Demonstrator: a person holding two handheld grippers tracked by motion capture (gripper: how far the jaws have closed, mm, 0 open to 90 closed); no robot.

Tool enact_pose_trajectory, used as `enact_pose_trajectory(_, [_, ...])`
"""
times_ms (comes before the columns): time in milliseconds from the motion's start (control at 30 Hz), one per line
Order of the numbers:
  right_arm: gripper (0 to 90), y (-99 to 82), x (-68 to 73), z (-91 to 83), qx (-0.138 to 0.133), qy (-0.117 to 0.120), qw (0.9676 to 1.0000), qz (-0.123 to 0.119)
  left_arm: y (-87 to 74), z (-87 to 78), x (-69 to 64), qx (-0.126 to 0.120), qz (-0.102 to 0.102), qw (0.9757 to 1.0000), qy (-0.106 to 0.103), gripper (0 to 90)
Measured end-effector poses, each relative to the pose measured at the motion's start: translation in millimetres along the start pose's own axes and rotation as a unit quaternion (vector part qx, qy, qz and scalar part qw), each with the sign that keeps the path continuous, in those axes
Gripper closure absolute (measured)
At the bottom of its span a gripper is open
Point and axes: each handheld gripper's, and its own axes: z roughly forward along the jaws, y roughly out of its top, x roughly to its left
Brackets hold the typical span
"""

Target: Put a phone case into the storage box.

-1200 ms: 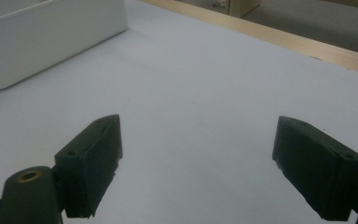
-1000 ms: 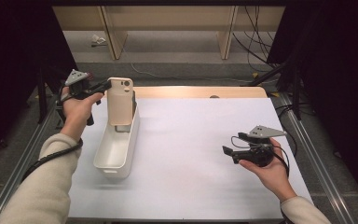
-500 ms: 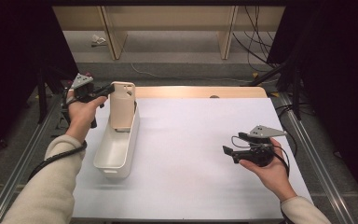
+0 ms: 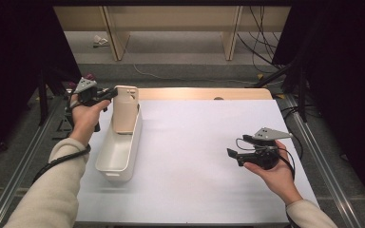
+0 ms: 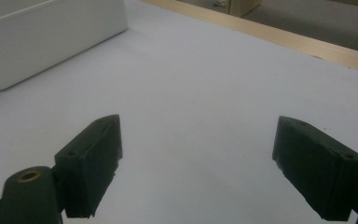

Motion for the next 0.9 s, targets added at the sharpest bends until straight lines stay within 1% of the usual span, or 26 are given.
enact_pose_trajectory(433, [16.4,0.1,0.0,-0.1,0.000,0.000,1.0000,0.000,-6.1,3.5,2.8,0.001,0.001,1.0000,0.001,83.1])
enact_pose_trajectory(600, [16.4,0.0,0.0,0.1,0.000,0.001,1.0000,0.000,-7.2,4.1,4.0,0.005,0.007,1.0000,0.003,83.0])
enact_pose_trajectory(900, [16.5,0.0,0.2,0.4,0.000,0.001,1.0000,0.000,-9.4,4.6,5.1,0.005,0.006,1.0000,0.004,83.1])
